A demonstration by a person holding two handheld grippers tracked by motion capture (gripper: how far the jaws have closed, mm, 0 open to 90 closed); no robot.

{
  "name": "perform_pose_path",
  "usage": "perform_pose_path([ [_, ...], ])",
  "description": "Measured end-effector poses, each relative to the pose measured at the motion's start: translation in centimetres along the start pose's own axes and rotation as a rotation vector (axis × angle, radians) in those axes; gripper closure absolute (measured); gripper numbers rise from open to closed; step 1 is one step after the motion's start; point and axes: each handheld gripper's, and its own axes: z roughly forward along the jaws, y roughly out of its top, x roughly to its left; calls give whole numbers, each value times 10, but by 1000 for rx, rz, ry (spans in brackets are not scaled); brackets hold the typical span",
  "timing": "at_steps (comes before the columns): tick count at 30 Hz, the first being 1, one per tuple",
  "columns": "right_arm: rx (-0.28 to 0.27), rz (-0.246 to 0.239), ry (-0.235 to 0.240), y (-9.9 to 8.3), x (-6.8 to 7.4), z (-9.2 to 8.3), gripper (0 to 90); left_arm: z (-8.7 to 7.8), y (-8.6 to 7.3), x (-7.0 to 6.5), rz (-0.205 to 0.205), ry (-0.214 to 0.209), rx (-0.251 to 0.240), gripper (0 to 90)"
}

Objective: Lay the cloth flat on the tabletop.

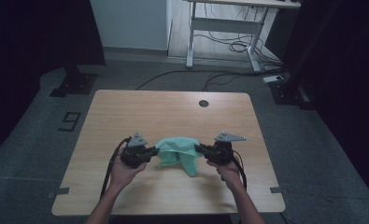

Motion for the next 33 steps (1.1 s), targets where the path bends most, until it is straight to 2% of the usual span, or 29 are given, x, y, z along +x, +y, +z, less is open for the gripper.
perform_pose_path([
  [3, 8, 33, -25, 8, -15, 13, 774, 20, 11, 18, -19, 9, 31, 822],
  [4, 2, 56, -35, 12, -21, 19, 756, 27, 14, 25, -35, 25, 35, 795],
  [5, -4, 87, -47, 16, -29, 26, 733, 35, 17, 33, -55, 46, 40, 738],
  [6, -10, 122, -65, 19, -37, 33, 680, 44, 20, 42, -83, 77, 54, 640],
  [7, -10, 147, -99, 22, -45, 42, 576, 47, 22, 45, -91, 94, 67, 550],
  [8, -5, 152, -139, 24, -49, 46, 553, 49, 22, 48, -93, 113, 71, 514],
  [9, -9, 151, -181, 24, -52, 49, 538, 49, 22, 48, -91, 129, 66, 468],
  [10, -17, 145, -203, 24, -54, 49, 501, 46, 21, 47, -87, 135, 56, 433],
  [12, -29, 133, -231, 23, -53, 44, 435, 41, 17, 44, -79, 133, 25, 435],
  [16, -49, 98, -287, 17, -47, 33, 372, 40, 12, 32, -69, 103, 17, 442],
  [18, -62, 70, -321, 14, -43, 27, 368, 42, 10, 24, -53, 87, 20, 442],
  [23, -69, 47, -318, 9, -38, 15, 363, 51, 3, 12, -30, 76, 47, 450],
  [25, -34, 23, -283, 0, -33, 13, 382, 59, -1, 11, -29, 71, 73, 460],
  [28, 10, 14, -268, -13, -30, 19, 394, 67, -7, 11, -38, 69, 99, 467],
  [33, 84, 31, -249, -33, -32, 34, 400, 77, -15, 14, -39, 68, 148, 485],
])
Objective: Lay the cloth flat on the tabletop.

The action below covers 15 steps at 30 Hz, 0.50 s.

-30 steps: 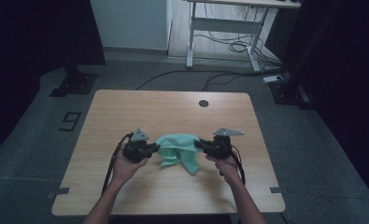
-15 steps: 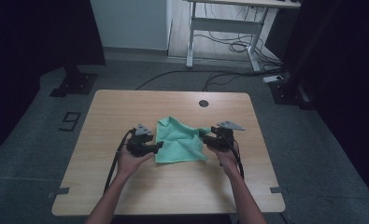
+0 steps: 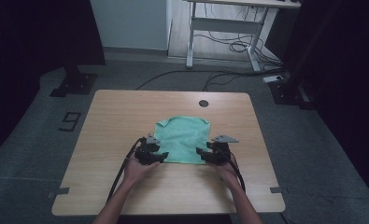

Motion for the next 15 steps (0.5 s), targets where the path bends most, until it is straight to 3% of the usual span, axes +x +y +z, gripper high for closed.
perform_pose_path([
  [6, 70, 8, -11, -7, 1, 16, 412, 9, -5, 6, -23, 2, 25, 504],
  [15, 122, -85, -112, -10, 9, 25, 549, 11, -13, 6, -28, 32, 23, 564],
])
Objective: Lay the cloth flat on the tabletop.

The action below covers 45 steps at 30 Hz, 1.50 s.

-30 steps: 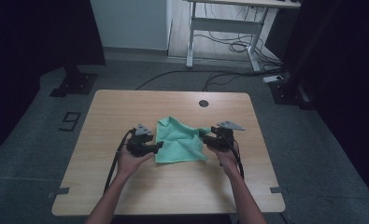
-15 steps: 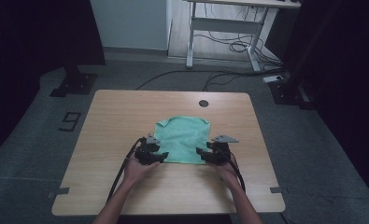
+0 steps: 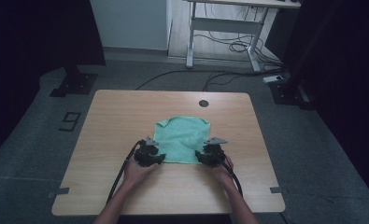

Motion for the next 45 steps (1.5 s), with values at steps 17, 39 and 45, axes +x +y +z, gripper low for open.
perform_pose_path([
  [17, -36, -31, 55, -19, 15, -16, 764, -15, -25, -11, -15, -25, -44, 595],
  [39, -26, -99, 169, -60, 38, -61, 748, -52, -73, -48, -2, -82, -52, 562],
  [45, -14, -99, 181, -62, 36, -66, 732, -54, -66, -46, -5, -117, -22, 497],
])
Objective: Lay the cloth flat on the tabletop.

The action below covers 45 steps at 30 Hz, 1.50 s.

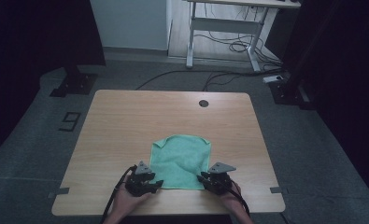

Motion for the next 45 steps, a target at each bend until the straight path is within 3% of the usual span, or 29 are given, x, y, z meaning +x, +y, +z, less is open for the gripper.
perform_pose_path([
  [5, 10, 3, -4, 0, -6, -2, 677, -4, 11, 4, 23, 8, -28, 488],
  [8, 3, 25, -19, 3, -11, -7, 546, -4, 21, 6, 41, 23, -39, 485],
  [11, -29, 51, -30, 9, -16, -12, 501, 1, 31, 9, 53, 38, -52, 489],
  [15, -66, 64, -33, 24, -18, -8, 493, 13, 42, 15, 47, 57, -52, 494],
  [19, -68, 64, -8, 39, -15, 9, 493, 25, 51, 20, 46, 66, -42, 503],
  [27, -21, 78, -17, 44, -19, 40, 501, 45, 62, 32, 13, 69, -36, 504],
  [33, 7, 63, -33, 42, -18, 45, 510, 51, 66, 36, 11, 76, -43, 493],
  [45, -1, 48, -35, 39, -19, 44, 536, 68, 82, 57, -11, 84, -57, 471],
])
